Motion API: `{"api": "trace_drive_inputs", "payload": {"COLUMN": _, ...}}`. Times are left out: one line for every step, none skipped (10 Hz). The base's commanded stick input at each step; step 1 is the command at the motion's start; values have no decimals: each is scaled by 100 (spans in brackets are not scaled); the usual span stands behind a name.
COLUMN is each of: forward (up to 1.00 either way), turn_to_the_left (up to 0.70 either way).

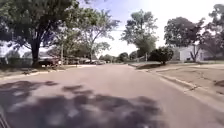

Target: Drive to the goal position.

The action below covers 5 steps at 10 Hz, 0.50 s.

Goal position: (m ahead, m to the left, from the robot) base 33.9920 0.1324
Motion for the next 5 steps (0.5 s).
{"api": "trace_drive_inputs", "payload": {"forward": 70, "turn_to_the_left": 3}}
{"api": "trace_drive_inputs", "payload": {"forward": 70, "turn_to_the_left": 3}}
{"api": "trace_drive_inputs", "payload": {"forward": 70, "turn_to_the_left": 3}}
{"api": "trace_drive_inputs", "payload": {"forward": 70, "turn_to_the_left": 3}}
{"api": "trace_drive_inputs", "payload": {"forward": 70, "turn_to_the_left": -2}}
